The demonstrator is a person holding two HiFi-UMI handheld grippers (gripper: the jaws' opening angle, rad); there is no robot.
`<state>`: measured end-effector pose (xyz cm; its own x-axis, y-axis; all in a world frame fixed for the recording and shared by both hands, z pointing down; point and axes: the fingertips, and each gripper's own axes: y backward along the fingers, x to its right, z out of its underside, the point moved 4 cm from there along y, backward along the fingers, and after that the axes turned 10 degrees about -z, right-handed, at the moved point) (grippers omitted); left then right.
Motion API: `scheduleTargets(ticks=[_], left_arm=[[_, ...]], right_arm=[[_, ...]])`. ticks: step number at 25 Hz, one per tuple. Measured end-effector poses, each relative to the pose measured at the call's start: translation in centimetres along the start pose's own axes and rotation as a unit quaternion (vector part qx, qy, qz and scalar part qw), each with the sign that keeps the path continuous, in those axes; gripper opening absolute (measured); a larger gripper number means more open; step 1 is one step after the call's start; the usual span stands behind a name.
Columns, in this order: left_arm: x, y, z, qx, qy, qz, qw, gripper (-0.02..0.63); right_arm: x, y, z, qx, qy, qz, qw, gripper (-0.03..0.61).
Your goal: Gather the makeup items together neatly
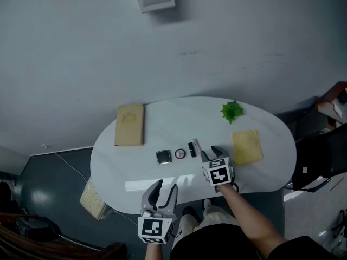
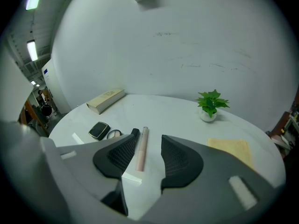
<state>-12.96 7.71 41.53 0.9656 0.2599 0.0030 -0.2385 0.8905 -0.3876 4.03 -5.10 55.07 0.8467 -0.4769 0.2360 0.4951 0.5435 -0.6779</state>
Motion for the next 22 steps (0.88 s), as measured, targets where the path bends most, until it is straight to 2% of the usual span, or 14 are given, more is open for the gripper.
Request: scheduleTargets(ticks=[13,22], left_arm=[[-0.2,2.5,-0.5,0.030,-0.004,0.029,0.9991,0.175],[-0.9,4.6,-0.5,0.050,-0.003,0.042,0.9979,0.169]], right_arm=[[-5.3,6.8,-1.2,0.060,0.038,-0.016,0.997,0.172],[-10.8,11.7,-1.9,0.111,0.069,-0.039,0.991,0.117]])
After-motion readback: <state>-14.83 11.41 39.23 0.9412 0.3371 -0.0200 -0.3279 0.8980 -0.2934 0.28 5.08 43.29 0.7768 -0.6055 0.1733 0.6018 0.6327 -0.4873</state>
